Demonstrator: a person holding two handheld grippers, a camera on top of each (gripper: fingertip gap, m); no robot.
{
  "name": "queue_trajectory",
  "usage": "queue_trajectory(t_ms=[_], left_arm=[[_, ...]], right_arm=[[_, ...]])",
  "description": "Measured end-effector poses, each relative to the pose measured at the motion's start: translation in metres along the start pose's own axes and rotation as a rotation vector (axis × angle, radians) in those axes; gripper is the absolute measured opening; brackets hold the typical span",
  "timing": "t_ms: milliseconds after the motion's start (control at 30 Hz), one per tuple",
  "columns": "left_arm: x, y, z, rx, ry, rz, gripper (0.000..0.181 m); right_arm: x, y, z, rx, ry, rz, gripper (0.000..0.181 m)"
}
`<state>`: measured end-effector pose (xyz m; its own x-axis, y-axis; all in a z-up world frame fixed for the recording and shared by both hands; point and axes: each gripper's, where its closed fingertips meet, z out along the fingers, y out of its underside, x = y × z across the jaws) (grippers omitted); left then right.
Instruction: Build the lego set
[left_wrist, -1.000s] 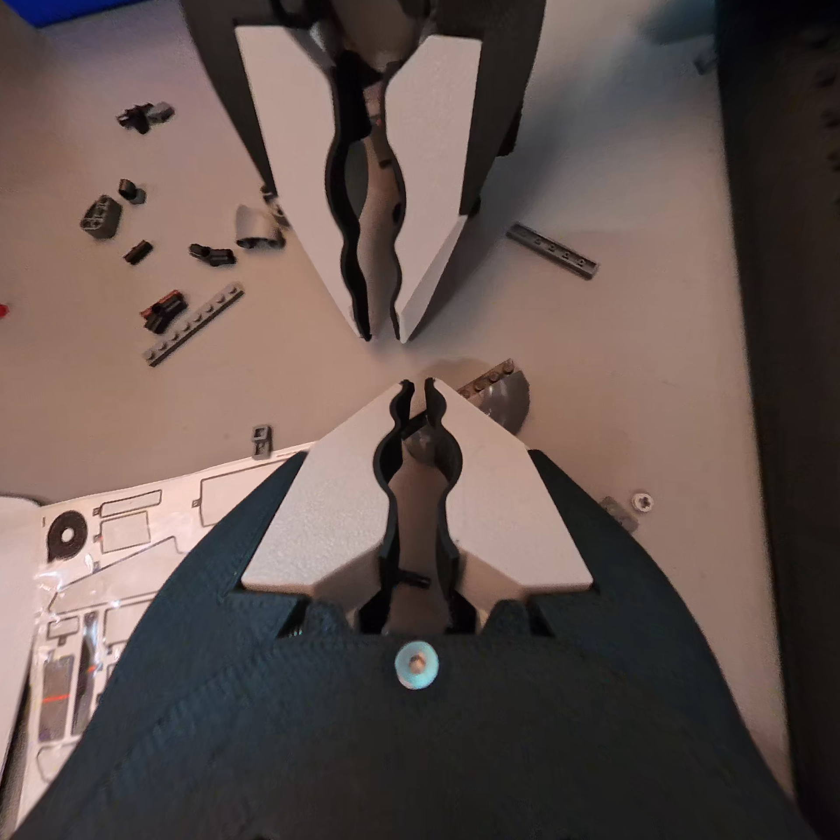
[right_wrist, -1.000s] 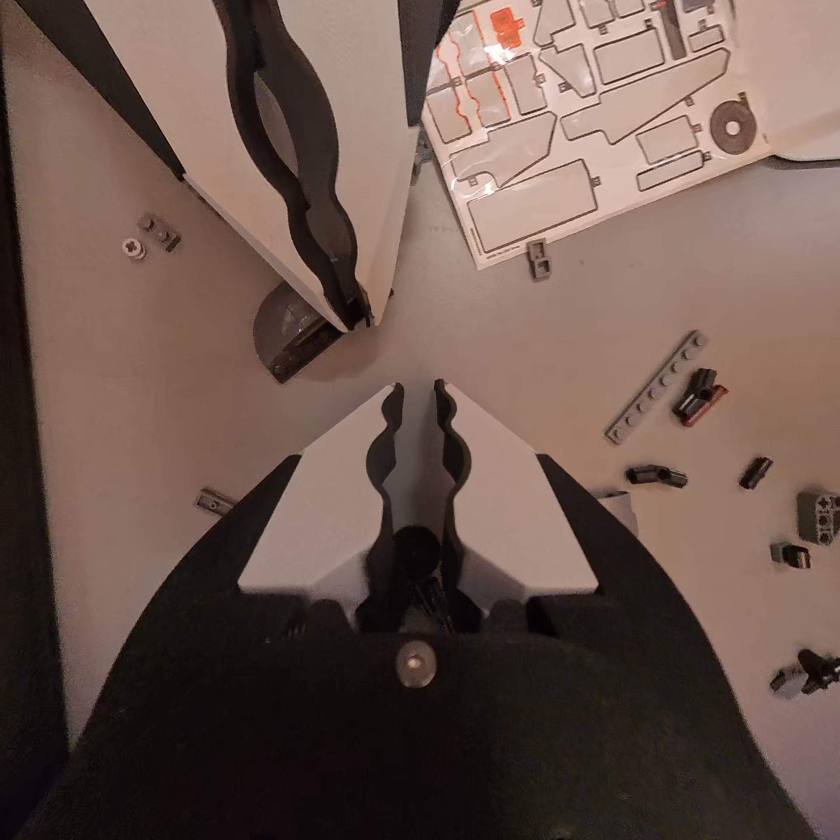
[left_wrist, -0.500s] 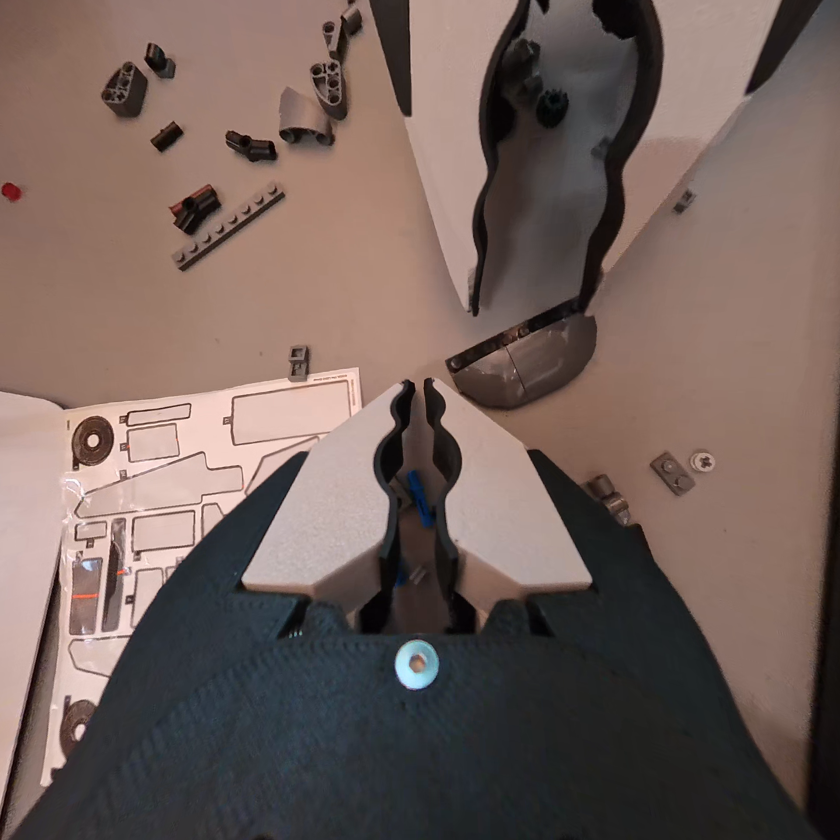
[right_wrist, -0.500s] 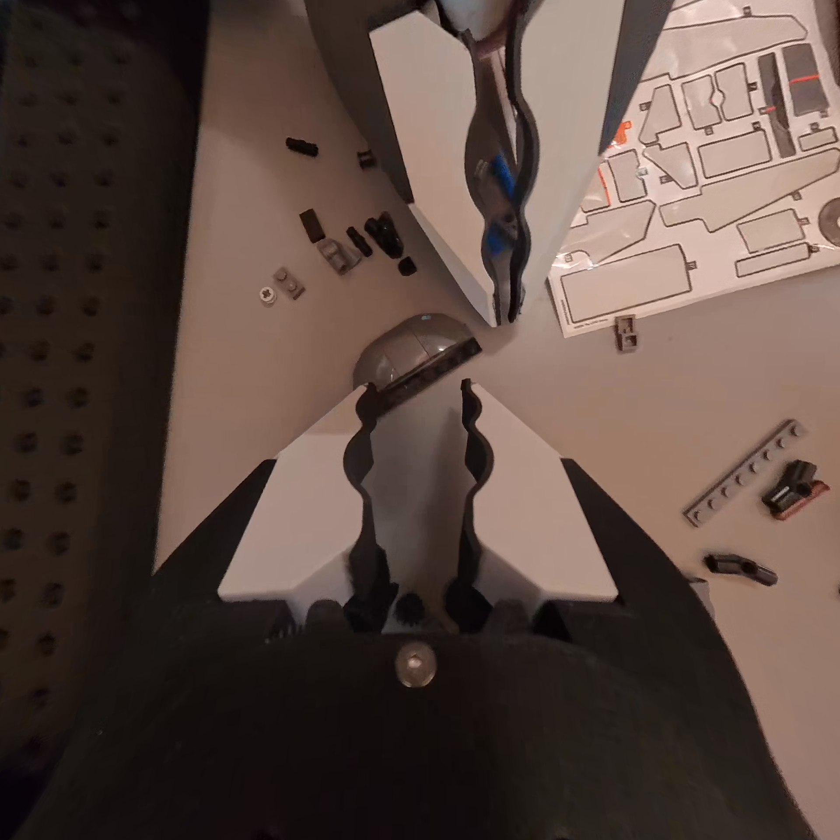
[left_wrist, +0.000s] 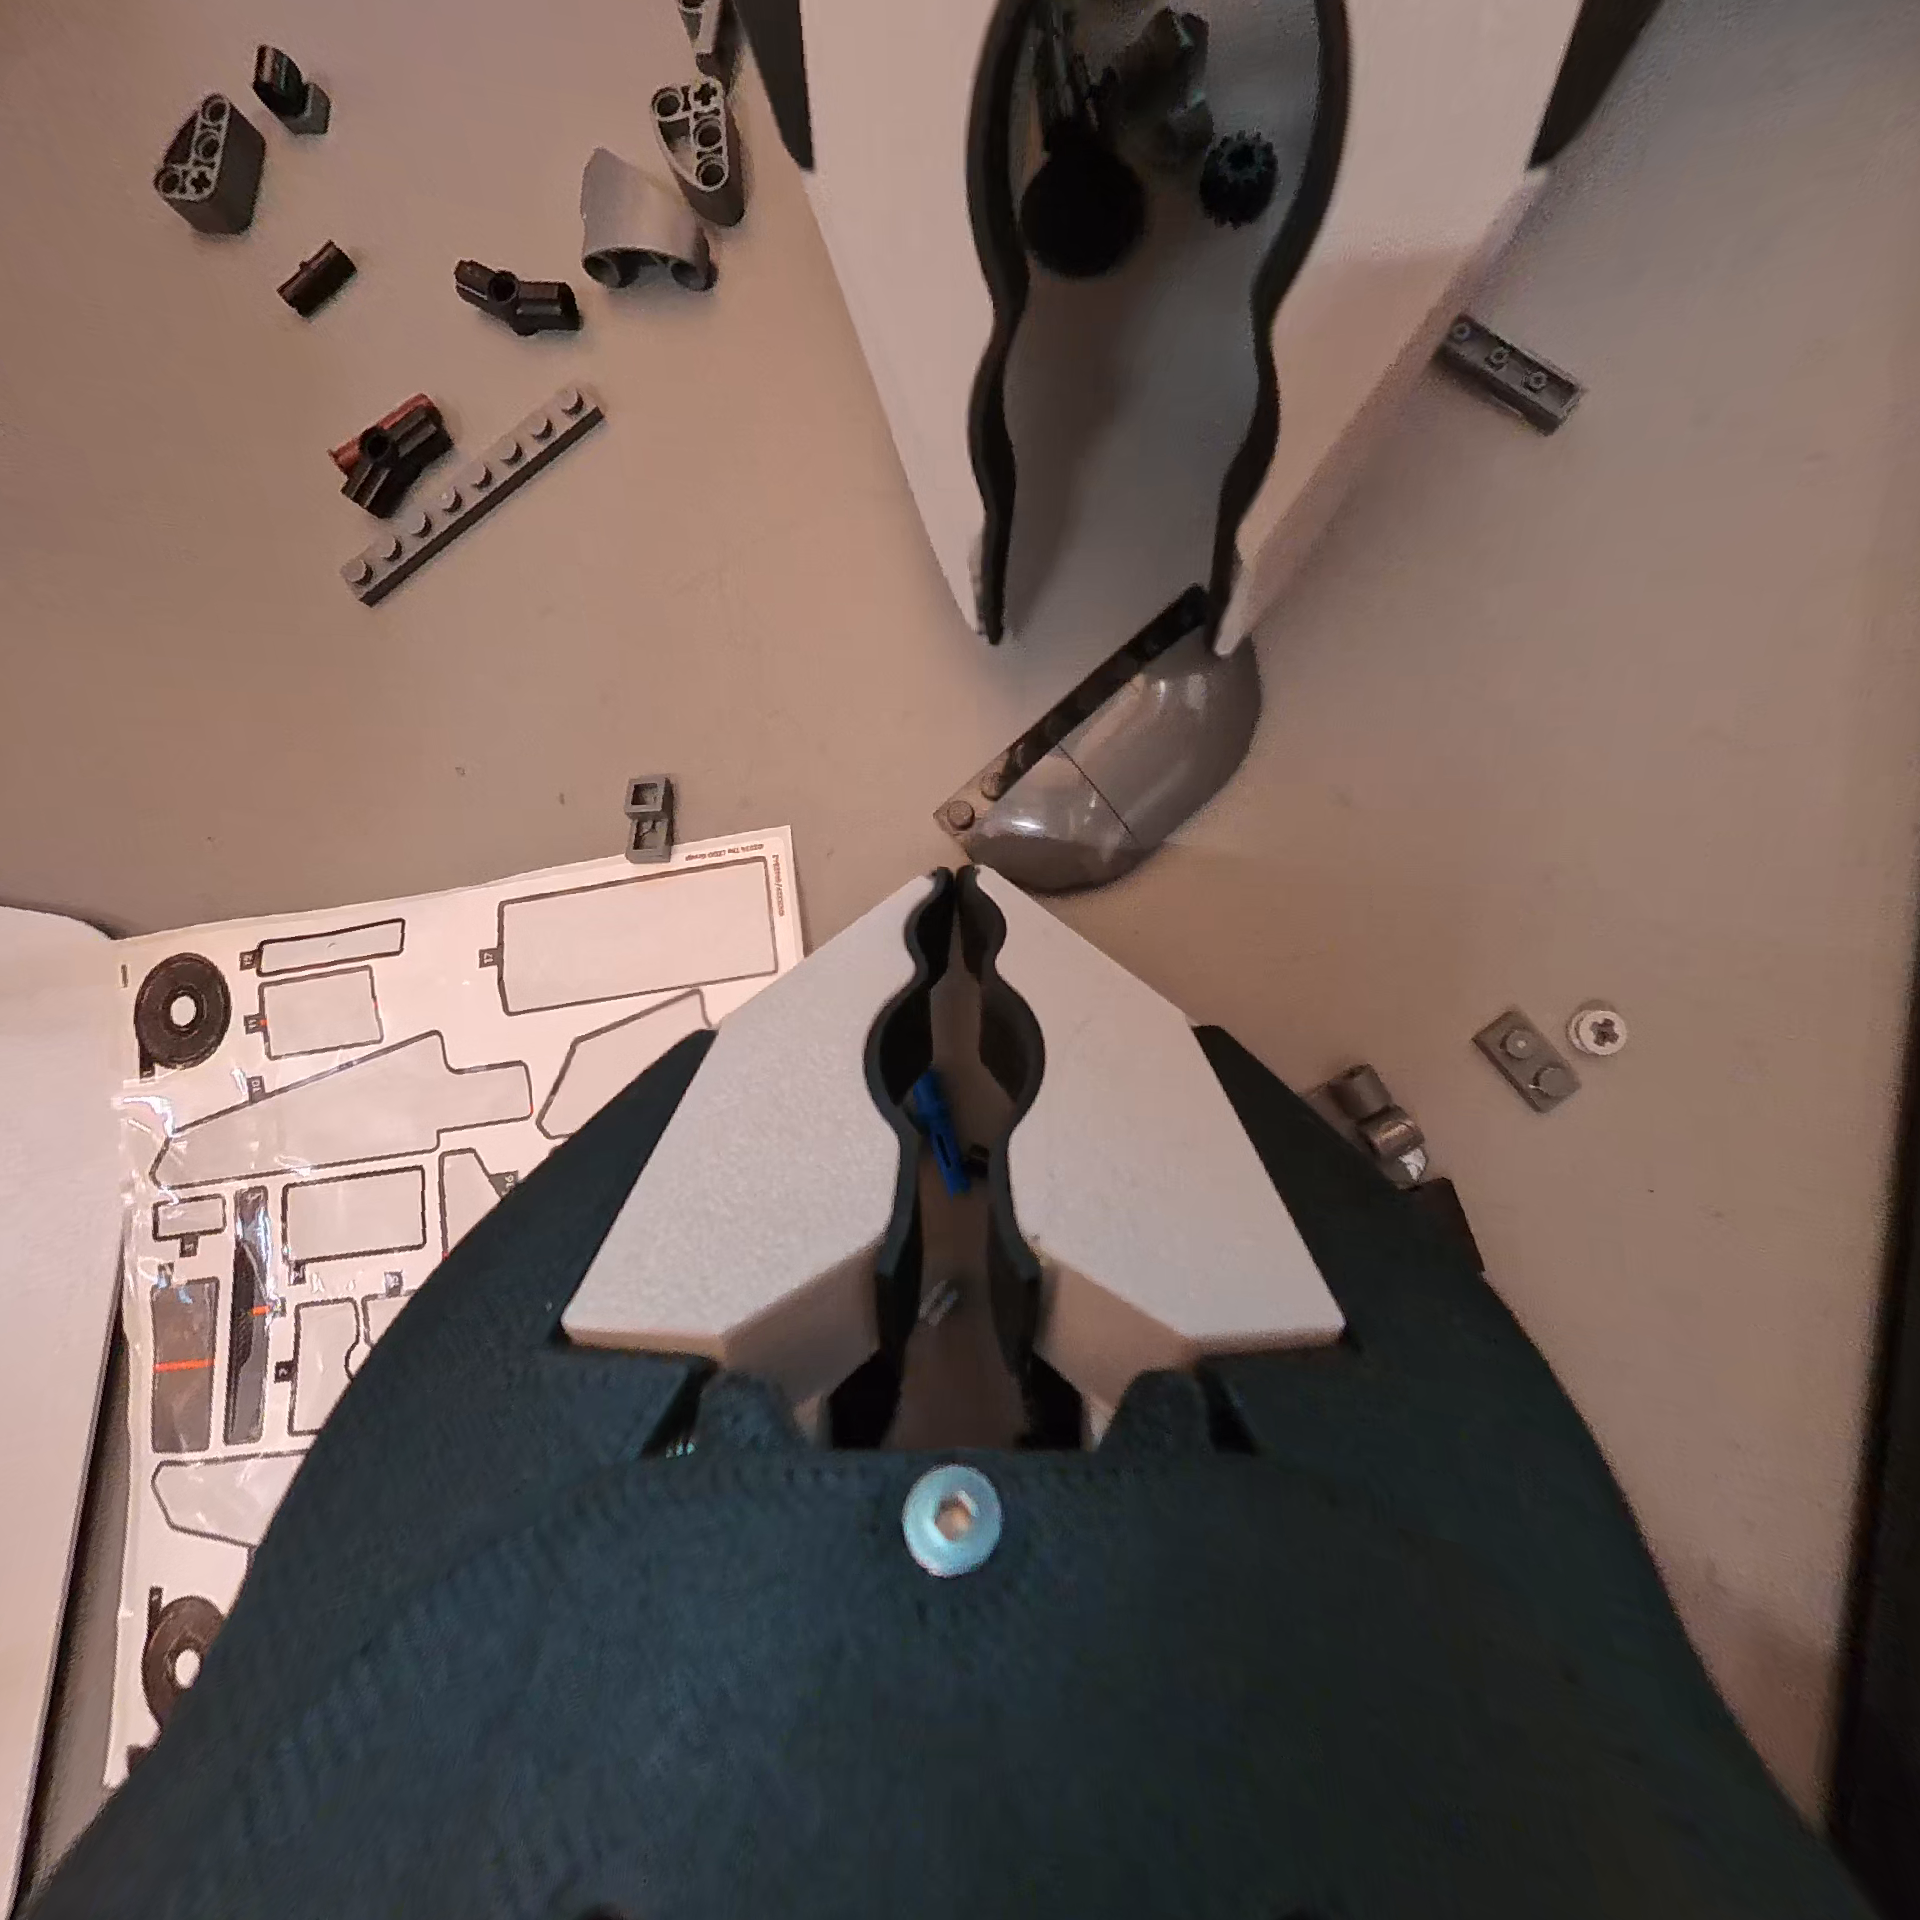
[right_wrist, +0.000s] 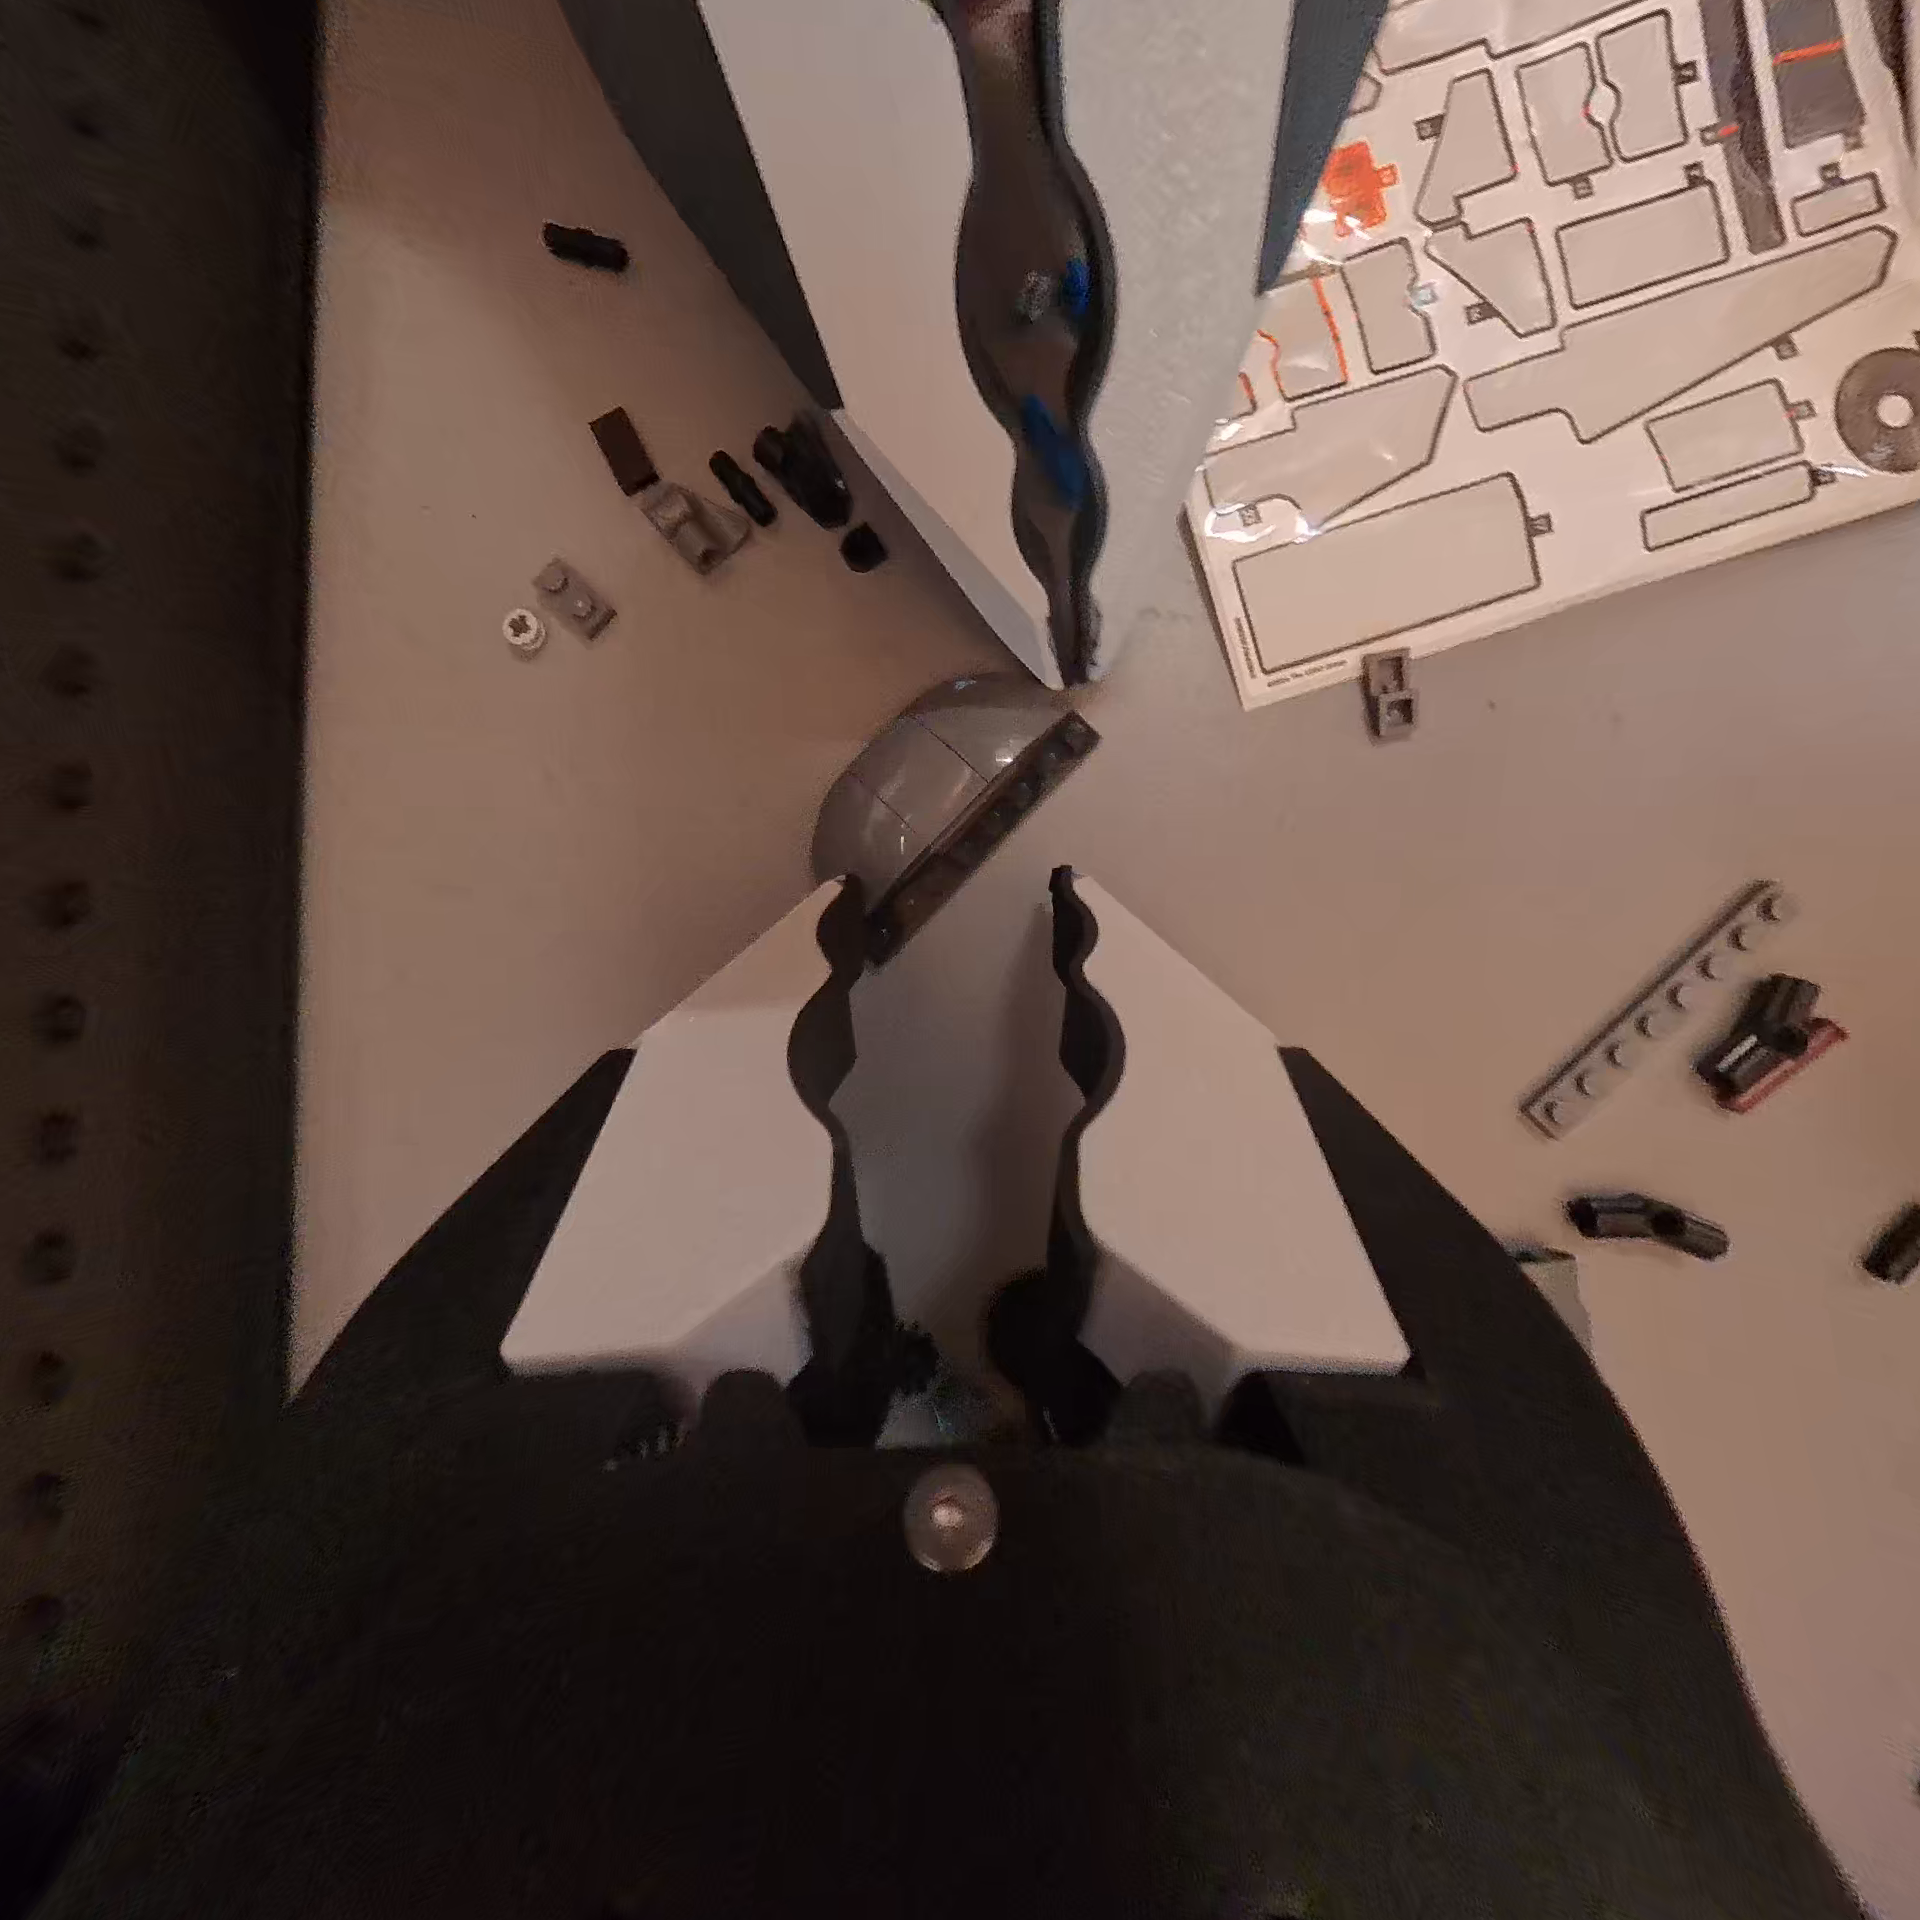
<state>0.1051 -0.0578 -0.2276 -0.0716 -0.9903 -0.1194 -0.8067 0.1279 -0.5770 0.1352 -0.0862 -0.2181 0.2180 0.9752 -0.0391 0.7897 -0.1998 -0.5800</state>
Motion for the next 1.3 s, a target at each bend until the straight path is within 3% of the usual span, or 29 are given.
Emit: queue_trajectory(t_ms=[433,900,1167,1300], left_arm=[[0.016,-0.001,-0.001,0.016,0.080,0.033,0.003],[0.011,-0.001,-0.001,0.021,0.062,0.025,0.000],[0.004,-0.001,-0.002,0.023,0.028,0.015,0.002],[-0.007,-0.008,-0.008,0.069,-0.020,-0.012,0.005]], right_arm=[[0.017,0.009,-0.010,-0.007,0.079,0.021,0.030],[0.016,0.008,-0.011,0.002,0.067,0.026,0.027],[0.019,-0.017,-0.028,0.175,0.055,0.077,0.035],[0.029,-0.015,-0.031,0.180,0.101,0.089,0.035]])
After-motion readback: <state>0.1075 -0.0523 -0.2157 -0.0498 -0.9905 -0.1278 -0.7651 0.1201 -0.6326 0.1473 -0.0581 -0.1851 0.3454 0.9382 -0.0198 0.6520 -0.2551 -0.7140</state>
